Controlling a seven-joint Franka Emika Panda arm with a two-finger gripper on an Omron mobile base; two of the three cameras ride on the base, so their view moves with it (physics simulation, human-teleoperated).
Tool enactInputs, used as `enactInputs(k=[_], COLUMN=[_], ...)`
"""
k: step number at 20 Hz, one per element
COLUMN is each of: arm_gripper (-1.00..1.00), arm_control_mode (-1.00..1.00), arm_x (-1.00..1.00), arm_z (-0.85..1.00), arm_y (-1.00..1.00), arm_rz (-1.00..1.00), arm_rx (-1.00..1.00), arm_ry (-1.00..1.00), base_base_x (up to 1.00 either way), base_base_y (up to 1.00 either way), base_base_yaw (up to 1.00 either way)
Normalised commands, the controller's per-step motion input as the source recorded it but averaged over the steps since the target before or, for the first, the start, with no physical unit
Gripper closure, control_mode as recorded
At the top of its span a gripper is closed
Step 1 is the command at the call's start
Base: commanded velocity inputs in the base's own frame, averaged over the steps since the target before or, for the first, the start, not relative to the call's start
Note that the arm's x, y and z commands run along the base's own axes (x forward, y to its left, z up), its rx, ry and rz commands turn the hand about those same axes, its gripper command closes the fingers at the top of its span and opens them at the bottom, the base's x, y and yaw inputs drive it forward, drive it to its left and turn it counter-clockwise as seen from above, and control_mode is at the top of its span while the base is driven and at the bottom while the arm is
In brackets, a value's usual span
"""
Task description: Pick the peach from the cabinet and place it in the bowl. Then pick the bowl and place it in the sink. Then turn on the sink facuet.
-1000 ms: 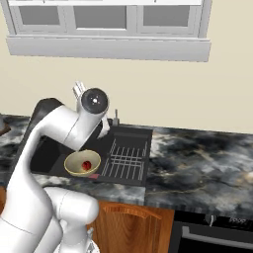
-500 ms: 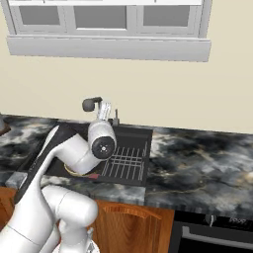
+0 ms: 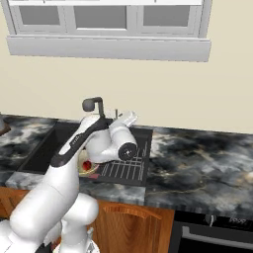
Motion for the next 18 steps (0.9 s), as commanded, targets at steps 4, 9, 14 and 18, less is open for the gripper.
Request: enactInputs(k=[4,9,14,18], arm_gripper=[-1.00,-1.00,-1.00,-1.00], arm_control_mode=[-1.00,-1.00,-1.00,-1.00], arm_x=[0.74,0.74,0.56,0.40], arm_z=[-0.18,-0.44,-0.54,-0.41], arm_y=[-0.13,0.00,0.13,0.25], arm_rz=[0.22,0.26,0.11,0.03], arm_rx=[0.53,0.47,0.25,0.08], arm_ry=[0.26,0.18,-0.01,-0.10], base_base_x=[0.00,0.00,0.00,0.00], base_base_y=[0.00,0.00,0.00,0.00], base_base_yaw=[0.00,0.00,0.00,0.00])
